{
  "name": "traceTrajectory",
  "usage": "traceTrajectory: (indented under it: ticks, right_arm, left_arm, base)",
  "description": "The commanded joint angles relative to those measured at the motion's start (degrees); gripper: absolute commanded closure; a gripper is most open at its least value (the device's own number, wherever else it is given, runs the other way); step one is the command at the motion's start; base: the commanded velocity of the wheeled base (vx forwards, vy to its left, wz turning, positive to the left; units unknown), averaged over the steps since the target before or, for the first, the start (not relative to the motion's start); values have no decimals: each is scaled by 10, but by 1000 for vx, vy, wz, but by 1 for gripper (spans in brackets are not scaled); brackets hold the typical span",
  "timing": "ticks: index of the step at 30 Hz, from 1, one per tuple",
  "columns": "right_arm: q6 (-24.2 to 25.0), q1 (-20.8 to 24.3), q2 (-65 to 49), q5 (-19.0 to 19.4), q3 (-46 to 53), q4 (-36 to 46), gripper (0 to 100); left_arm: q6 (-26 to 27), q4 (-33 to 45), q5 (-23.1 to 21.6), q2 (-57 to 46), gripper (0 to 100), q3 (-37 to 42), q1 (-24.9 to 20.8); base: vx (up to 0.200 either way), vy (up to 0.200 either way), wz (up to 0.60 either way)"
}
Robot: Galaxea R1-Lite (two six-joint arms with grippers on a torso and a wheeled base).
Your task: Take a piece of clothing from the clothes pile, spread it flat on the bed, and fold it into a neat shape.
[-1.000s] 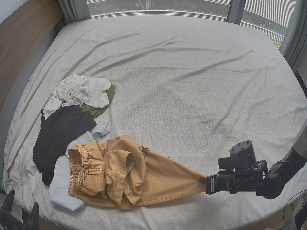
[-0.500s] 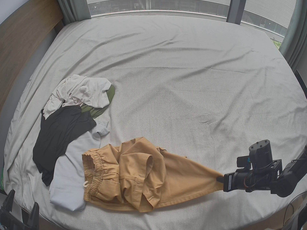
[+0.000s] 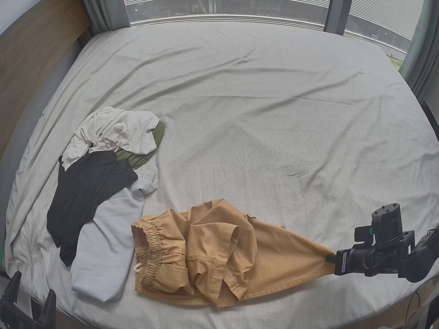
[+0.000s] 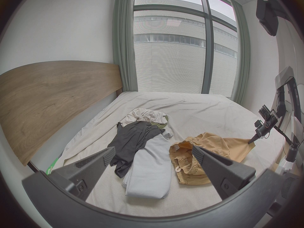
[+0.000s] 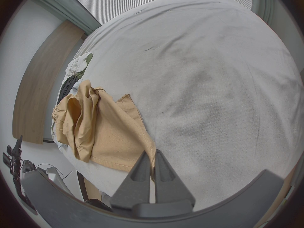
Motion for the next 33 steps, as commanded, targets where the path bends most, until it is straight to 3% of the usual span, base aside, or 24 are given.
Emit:
traceTrajectory:
  ticks: [1, 15, 33]
  right_arm:
    - [-5, -13, -9, 1, 10, 0, 100]
    - [-20, -79, -25, 11, 50, 1, 100]
    - [-28, -99, -25, 11, 66, 1, 100]
  left_arm:
    - [0, 0, 0, -9, 0, 10, 0]
    - [0, 0, 0, -9, 0, 10, 0]
    - [1, 0, 0, -9, 0, 10, 0]
  base:
    - [0, 0, 0]
    - [0, 0, 0]
    - [0, 0, 0]
